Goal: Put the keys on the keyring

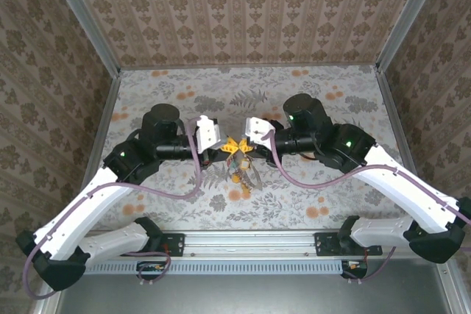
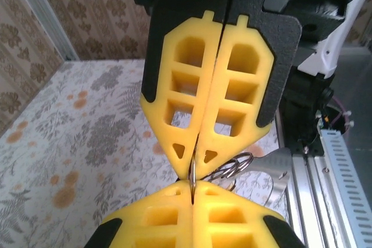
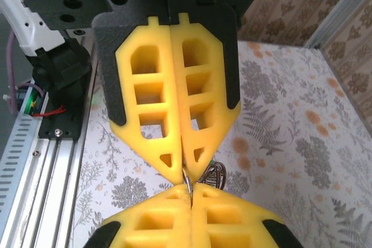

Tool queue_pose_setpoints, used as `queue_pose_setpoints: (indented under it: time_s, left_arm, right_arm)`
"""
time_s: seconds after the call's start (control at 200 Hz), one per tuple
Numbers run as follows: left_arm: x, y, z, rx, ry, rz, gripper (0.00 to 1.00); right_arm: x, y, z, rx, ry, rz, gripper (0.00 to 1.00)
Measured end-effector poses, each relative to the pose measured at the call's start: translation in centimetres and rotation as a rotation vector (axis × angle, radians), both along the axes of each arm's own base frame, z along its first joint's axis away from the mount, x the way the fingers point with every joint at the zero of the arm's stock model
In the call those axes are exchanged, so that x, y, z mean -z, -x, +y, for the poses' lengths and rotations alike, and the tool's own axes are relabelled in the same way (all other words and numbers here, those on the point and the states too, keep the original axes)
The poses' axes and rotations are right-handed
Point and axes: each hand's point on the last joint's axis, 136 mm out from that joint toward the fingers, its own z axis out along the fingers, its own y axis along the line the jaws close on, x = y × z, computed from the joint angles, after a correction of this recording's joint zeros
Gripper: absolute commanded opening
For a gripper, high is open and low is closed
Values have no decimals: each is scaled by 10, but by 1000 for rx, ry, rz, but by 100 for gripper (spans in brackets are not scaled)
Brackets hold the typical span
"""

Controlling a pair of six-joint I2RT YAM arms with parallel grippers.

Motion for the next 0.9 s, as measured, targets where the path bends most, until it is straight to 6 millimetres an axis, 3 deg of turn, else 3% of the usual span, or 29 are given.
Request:
queue_pose_setpoints:
  time_s: [0.17, 0.285, 0.4, 0.46, 0.71, 0.9]
  left_arm:
    - [-15, 4, 3, 33, 105, 29, 0]
    - [-22, 6, 1, 65, 157, 40, 0]
    - [-27, 8, -1, 85, 194, 49, 0]
    - [-29, 9, -1, 89, 207, 50, 0]
    - [-31, 5, -1, 73, 218, 45, 0]
    - [-19, 5, -10, 49, 138, 30, 0]
  right_arm:
    - [-9, 14, -1, -53, -66, -18, 19]
    - [-17, 17, -2, -61, -99, -38, 14]
    - [-23, 15, -3, -53, -122, -45, 0]
    - [-25, 13, -4, -42, -130, -40, 0]
    - [-30, 4, -5, 3, -142, -72, 0]
    - [-19, 1, -10, 28, -100, -58, 0]
